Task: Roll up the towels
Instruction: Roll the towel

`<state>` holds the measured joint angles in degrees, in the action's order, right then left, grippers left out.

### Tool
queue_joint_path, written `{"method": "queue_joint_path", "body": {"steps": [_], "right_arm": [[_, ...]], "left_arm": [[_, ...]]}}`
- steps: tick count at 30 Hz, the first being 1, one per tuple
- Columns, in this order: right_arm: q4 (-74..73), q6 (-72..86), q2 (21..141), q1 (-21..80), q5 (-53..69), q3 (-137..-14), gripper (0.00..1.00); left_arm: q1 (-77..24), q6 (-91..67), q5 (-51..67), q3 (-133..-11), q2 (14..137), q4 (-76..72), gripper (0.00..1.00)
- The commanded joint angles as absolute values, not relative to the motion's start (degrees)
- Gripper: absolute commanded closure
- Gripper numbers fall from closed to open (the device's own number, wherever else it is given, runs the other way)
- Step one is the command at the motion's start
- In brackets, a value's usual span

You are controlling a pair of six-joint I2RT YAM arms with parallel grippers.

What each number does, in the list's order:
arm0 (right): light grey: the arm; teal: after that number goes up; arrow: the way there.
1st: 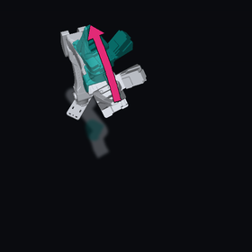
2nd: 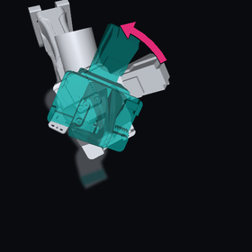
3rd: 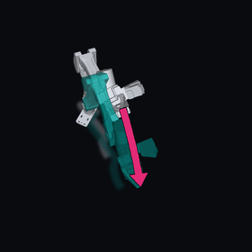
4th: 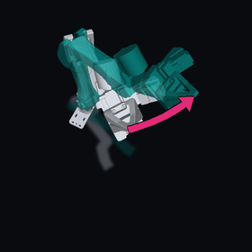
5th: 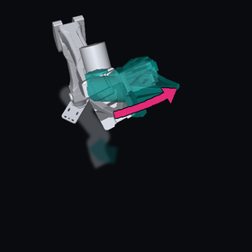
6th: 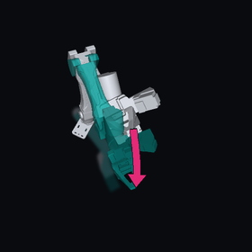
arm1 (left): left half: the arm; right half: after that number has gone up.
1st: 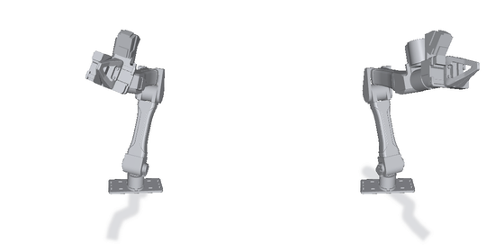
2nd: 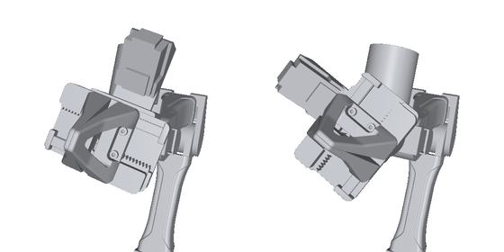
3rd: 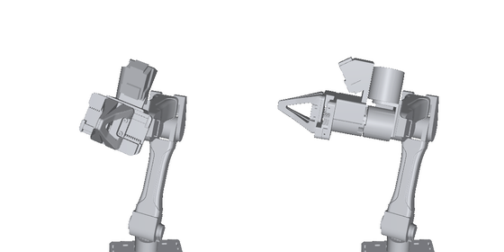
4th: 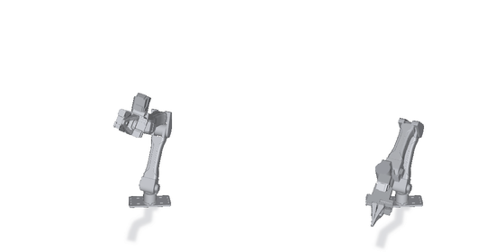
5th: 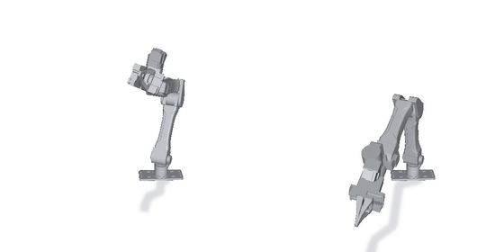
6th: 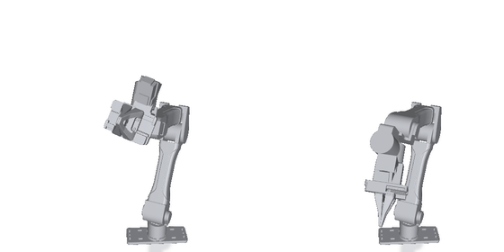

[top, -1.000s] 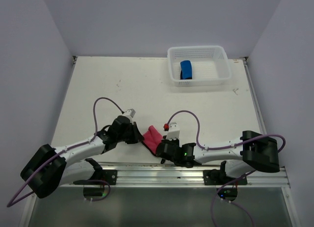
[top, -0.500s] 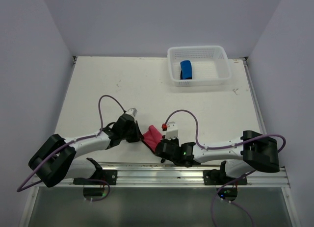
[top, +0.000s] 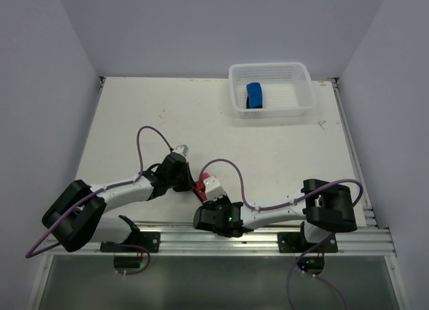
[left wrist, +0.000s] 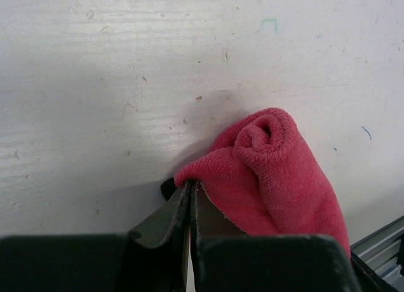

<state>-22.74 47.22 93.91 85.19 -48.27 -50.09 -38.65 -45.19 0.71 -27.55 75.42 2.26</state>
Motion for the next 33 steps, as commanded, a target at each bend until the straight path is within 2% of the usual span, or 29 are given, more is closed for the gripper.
{"method": "queue_joint_path", "body": {"steps": [1, 9, 18, 33], "right_arm": [[-29.87, 45.97, 97.98, 87.62, -53.17, -55.26, 1.0], [-40.59, 45.61, 108.8, 92.72, -59.67, -67.3, 1.0], [-45.44, 42.98, 116.88, 94.74, -60.82, -74.7, 1.0], [-46.14, 23.83, 128.66, 95.54, -53.18, -84.98, 1.0]], "left_arm": [[-38.32, -43.42, -3.16, -29.0, 75.94, 3.43, 0.95], [-38.23, -42.63, -3.16, -29.79, 76.11, 3.6, 0.95], [-38.06, -41.84, -2.2, -29.62, 76.99, 2.81, 0.95], [-37.53, -38.85, -0.7, -32.17, 78.22, 3.6, 0.95]]}}
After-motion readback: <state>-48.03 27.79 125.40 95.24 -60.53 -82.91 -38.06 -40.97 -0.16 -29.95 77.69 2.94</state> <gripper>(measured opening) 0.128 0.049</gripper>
